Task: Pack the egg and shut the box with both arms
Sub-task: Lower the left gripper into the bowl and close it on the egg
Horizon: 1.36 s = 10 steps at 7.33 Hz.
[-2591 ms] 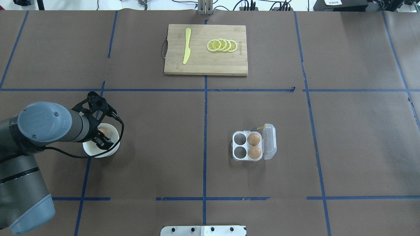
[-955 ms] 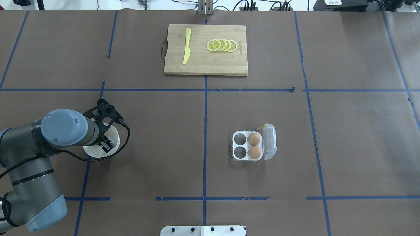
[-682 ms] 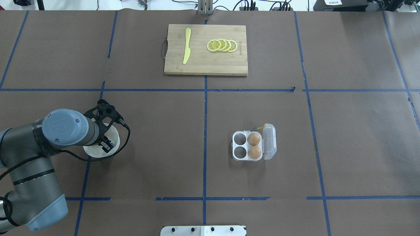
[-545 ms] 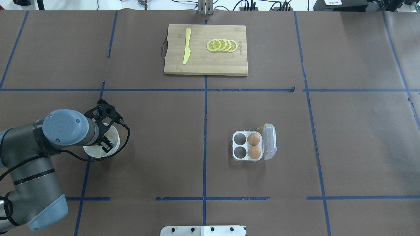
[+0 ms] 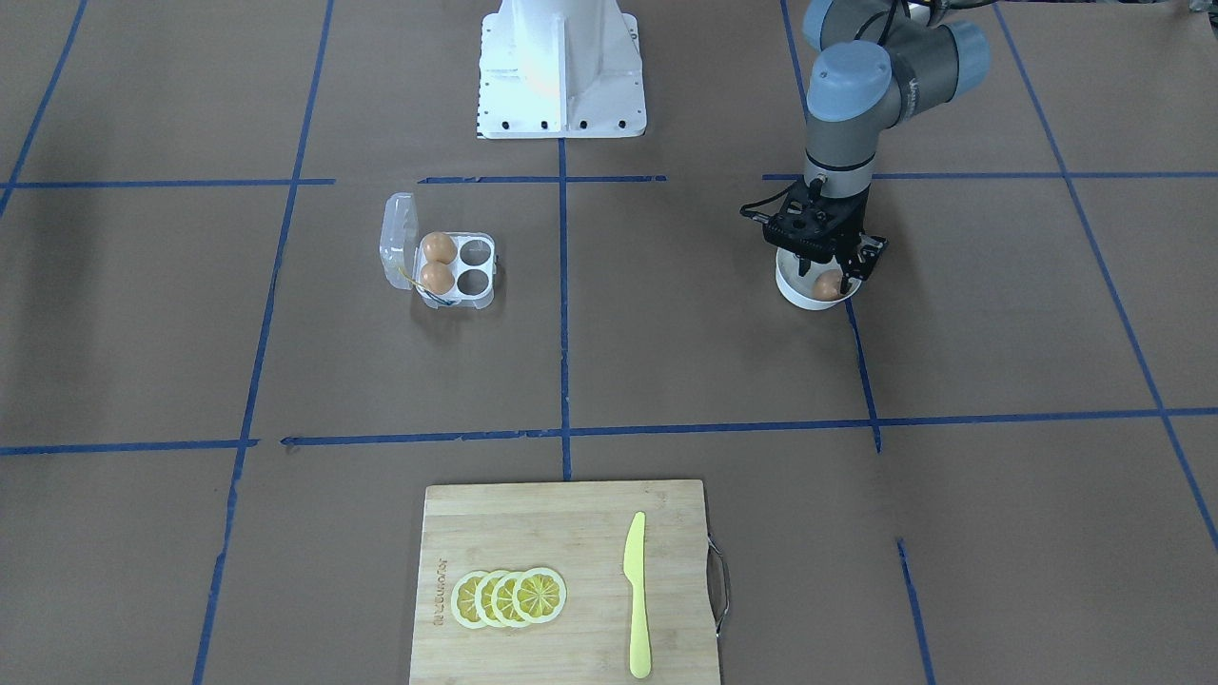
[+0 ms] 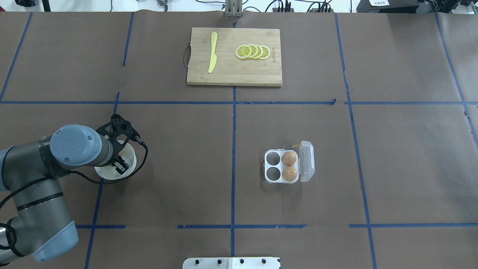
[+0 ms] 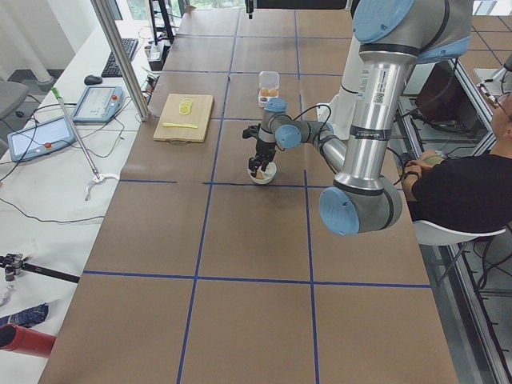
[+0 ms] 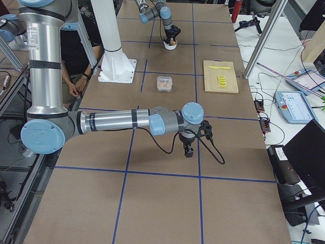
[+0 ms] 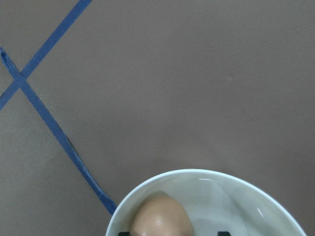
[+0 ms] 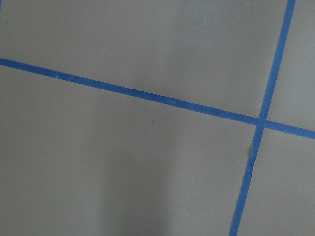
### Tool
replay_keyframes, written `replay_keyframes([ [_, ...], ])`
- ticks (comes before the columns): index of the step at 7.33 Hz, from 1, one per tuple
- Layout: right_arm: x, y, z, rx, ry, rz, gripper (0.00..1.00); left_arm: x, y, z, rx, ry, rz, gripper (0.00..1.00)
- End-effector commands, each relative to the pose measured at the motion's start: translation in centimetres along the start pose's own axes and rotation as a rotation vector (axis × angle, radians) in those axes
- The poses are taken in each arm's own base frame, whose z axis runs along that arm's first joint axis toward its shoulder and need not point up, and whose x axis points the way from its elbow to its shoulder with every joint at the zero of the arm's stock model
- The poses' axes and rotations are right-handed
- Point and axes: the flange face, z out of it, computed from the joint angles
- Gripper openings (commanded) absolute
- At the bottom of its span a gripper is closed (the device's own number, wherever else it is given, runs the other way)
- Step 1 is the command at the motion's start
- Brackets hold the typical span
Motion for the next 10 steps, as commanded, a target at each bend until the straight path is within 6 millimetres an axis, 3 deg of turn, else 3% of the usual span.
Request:
replay_keyframes([
  [1, -0.1, 0.0, 0.0, 0.001, 0.0, -0.001, 1.0, 0.0, 0.0, 0.1, -0.003, 0.0, 0.001, 0.65],
  [5, -0.2, 0.0, -0.2, 0.003, 0.0, -0.002, 1.0, 0.1, -0.1, 0.4, -0.007, 0.003, 0.0, 0.61],
  [6, -0.2, -0.1, -0.2, 0.004, 0.0, -0.003, 1.0, 0.1, -0.1, 0.4, -0.007, 0.003, 0.0, 0.42],
  [7, -0.2, -0.1, -0.2, 0.004, 0.0, -0.003, 1.0, 0.1, 0.0, 0.4, -0.012, 0.001, 0.0, 0.11],
  [8, -0.3, -0.1, -0.3, 0.007, 0.0, -0.006, 1.0, 0.0, 0.0, 0.2, -0.012, 0.002, -0.003, 0.0],
  [10, -0.3, -0.1, -0.3, 0.007, 0.0, -0.006, 1.0, -0.2, -0.1, -0.7, -0.011, -0.002, -0.006, 0.0],
])
